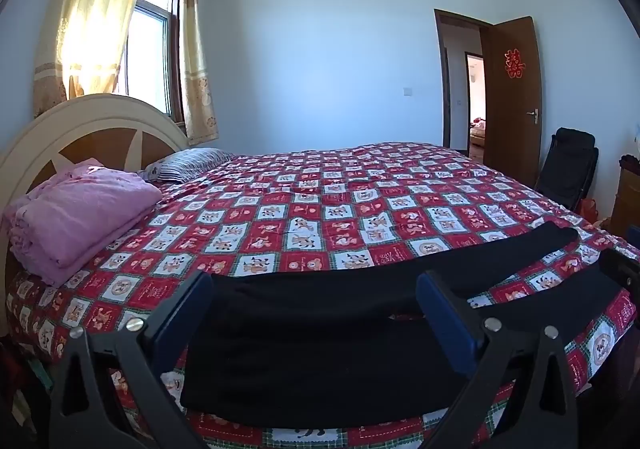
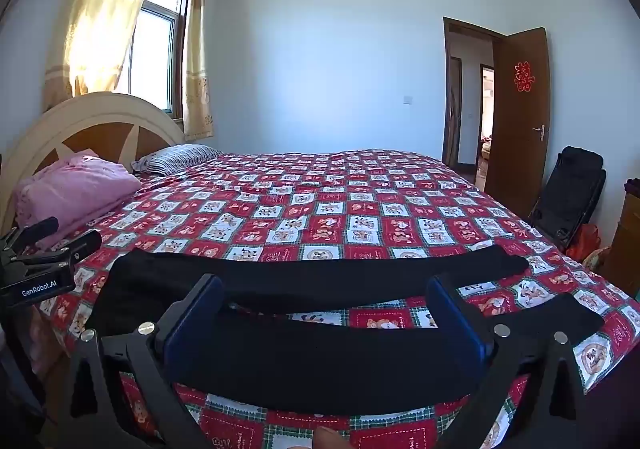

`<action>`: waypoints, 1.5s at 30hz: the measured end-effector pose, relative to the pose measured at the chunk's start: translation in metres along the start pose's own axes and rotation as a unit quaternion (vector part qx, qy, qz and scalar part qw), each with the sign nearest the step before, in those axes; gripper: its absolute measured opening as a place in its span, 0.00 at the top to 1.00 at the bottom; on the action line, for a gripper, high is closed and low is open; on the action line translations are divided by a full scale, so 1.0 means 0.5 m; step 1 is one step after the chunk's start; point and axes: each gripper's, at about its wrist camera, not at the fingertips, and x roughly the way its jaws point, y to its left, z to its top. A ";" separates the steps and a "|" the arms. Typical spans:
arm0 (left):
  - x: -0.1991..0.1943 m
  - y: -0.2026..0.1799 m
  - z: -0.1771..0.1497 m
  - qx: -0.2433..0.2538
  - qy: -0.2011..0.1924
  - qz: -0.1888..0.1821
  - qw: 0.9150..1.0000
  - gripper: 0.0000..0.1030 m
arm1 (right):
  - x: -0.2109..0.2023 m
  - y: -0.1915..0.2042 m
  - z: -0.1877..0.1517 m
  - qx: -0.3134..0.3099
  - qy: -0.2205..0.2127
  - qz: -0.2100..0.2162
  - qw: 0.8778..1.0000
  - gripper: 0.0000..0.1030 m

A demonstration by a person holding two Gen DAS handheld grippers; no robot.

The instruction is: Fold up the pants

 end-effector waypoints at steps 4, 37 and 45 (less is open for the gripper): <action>-0.002 -0.021 -0.004 0.011 0.000 0.005 1.000 0.00 | 0.004 0.005 0.000 0.001 0.002 0.000 1.000 0.01; 0.003 0.014 -0.007 -0.004 0.003 0.002 1.000 0.00 | 0.008 0.014 -0.017 -0.009 -0.001 -0.002 1.000 0.01; 0.004 0.016 -0.008 -0.006 0.004 0.002 1.000 0.00 | 0.004 0.010 -0.015 -0.004 -0.005 -0.005 1.000 0.01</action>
